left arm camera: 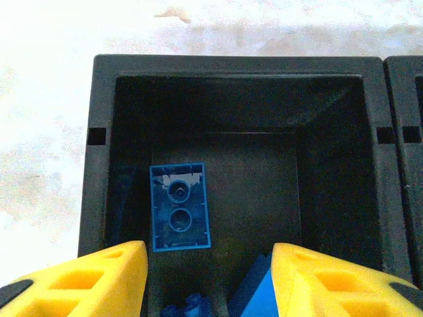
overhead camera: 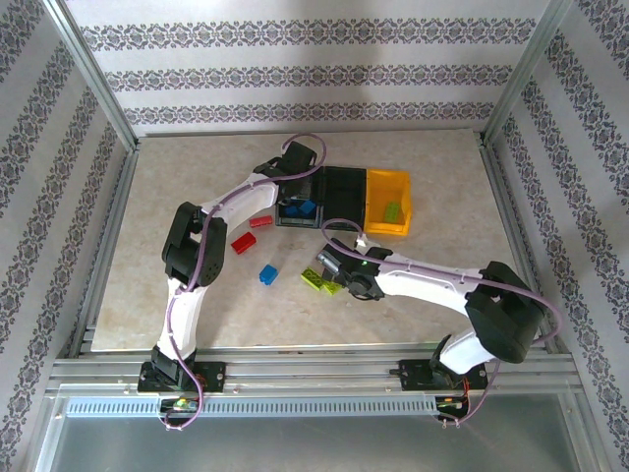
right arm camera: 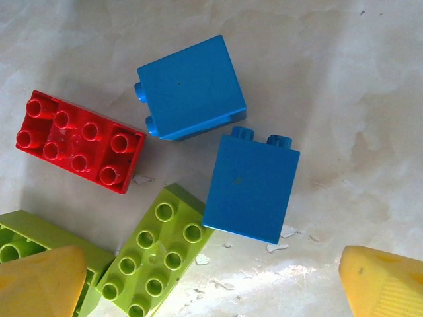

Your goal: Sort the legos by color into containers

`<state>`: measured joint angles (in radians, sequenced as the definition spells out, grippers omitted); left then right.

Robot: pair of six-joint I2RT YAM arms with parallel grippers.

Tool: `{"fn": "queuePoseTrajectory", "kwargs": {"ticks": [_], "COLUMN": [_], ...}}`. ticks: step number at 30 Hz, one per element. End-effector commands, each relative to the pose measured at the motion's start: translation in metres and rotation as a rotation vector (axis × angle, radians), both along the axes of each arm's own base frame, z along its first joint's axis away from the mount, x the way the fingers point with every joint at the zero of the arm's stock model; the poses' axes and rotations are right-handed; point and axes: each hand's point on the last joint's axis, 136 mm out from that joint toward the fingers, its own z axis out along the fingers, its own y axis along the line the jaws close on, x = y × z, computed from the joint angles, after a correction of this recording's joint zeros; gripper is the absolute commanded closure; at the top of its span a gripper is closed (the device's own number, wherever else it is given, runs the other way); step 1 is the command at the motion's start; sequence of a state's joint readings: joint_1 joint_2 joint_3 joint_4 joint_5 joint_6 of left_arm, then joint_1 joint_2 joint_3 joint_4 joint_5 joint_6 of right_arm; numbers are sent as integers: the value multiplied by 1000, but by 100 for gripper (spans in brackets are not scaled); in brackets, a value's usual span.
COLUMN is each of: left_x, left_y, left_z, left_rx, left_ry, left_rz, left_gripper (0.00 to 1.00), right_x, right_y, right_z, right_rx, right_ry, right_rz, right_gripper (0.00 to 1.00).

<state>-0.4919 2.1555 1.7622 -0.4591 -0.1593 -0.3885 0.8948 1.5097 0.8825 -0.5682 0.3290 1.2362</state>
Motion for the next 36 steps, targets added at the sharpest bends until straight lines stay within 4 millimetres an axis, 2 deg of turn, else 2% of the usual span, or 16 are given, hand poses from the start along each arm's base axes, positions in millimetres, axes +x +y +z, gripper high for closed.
{"fn": "queuePoseTrajectory", "kwargs": {"ticks": [1,7,17,20,27,36], "left_x": [-10,-23,-51,-58,-68,-69], "left_y": [-5,-2,24,32,48,53], "left_z": [35,63,102,110,112,108], "left_rx": [-56,-126,-164,-168,-160,-162], "left_ry": [-51,-110,-217,-243,-263,-252], "left_rz": [-4,-1,48,62,98,116], "left_gripper": [45,38,11,6,1,0], "right_x": [2,1,5,5,-5,-17], "right_y": [6,8,14,14,6,-13], "right_z": [1,-9,-18,-24,-33,-31], "right_rx": [3,-11,-28,-40,-45,-48], "right_ry": [-9,23,39,54,90,89], "right_rz": [-10,-4,7,7,-5,-19], "right_gripper": [2,2,2,2,2,7]}}
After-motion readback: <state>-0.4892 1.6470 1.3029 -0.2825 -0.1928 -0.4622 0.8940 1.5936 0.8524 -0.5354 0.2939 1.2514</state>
